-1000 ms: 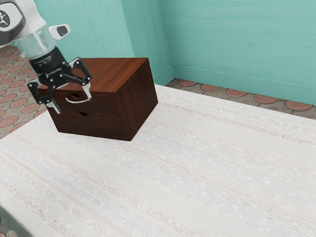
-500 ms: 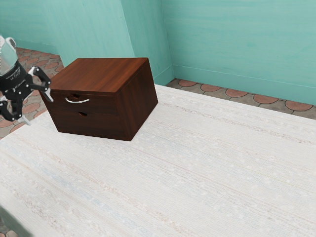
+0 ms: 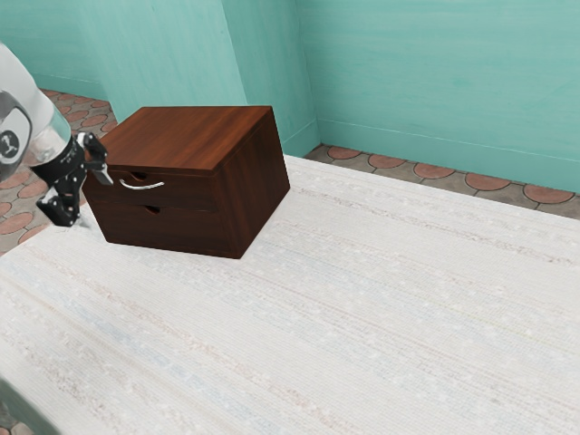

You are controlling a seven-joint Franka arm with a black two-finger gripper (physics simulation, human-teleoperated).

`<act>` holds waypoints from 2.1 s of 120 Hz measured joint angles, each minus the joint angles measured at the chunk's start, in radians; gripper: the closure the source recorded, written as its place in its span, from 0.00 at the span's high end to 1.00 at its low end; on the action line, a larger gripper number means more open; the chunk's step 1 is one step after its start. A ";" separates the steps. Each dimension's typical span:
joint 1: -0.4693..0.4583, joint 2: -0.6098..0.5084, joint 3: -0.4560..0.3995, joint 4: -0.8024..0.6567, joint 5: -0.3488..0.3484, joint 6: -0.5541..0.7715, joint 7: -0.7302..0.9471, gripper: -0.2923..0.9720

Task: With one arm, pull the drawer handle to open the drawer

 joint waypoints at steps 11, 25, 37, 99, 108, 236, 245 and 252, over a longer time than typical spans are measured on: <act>0.001 0.049 0.000 0.037 0.017 -0.003 -0.027 0.72; 0.003 0.084 0.000 0.069 0.026 -0.006 -0.057 0.72; 0.001 0.107 0.000 0.088 0.035 -0.002 -0.078 0.72; 0.018 0.260 0.002 0.199 0.094 0.027 -0.108 0.72; 0.018 0.270 0.005 0.204 0.095 0.044 -0.106 0.72; 0.020 0.318 0.010 0.223 0.174 0.154 -0.086 0.70; 0.018 0.318 0.007 0.223 0.164 0.155 -0.083 0.70; 0.014 0.318 0.005 0.223 0.150 0.156 -0.081 0.70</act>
